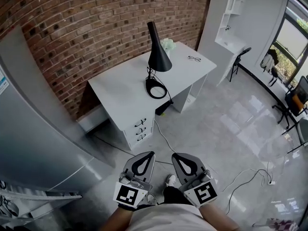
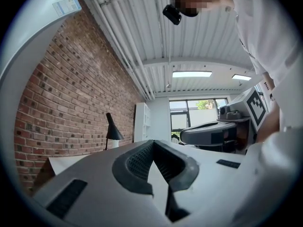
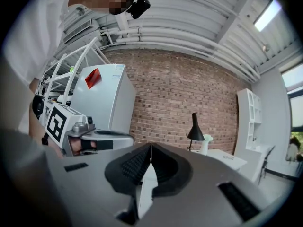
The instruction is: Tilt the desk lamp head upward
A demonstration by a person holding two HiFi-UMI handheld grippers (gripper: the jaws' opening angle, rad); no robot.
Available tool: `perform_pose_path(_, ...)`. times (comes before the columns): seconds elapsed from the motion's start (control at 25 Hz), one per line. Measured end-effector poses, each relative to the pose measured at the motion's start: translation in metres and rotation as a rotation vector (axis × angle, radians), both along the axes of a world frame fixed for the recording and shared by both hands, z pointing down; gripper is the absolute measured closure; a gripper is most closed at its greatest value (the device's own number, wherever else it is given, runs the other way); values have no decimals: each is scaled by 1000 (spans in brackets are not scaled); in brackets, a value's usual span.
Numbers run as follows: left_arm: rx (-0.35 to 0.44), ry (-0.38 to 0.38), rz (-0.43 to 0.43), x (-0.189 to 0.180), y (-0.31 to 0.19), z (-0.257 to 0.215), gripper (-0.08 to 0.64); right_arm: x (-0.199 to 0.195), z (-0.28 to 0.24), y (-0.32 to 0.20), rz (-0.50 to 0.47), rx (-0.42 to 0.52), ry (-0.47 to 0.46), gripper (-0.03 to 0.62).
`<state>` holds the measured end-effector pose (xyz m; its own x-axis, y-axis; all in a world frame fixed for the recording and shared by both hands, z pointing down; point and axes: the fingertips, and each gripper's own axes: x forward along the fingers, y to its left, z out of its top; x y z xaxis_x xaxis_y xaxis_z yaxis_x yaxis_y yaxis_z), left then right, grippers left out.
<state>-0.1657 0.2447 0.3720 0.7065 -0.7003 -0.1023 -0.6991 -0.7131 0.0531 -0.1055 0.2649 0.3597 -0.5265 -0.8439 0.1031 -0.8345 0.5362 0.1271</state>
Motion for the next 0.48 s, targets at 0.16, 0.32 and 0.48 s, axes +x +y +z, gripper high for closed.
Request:
perform_pose_path(0.16,-4,-6,13,10,-8,5,552,12,6,-8,17,-2,-12,574)
perform_pose_path(0.32,-8,-17,6,23,-22,10,552,28,10,-23,24,-4,-31,575)
perform_pose_path(0.48,-10,-29,-13,33,-45,13,552,42,11,-52,12,5,-43,575)
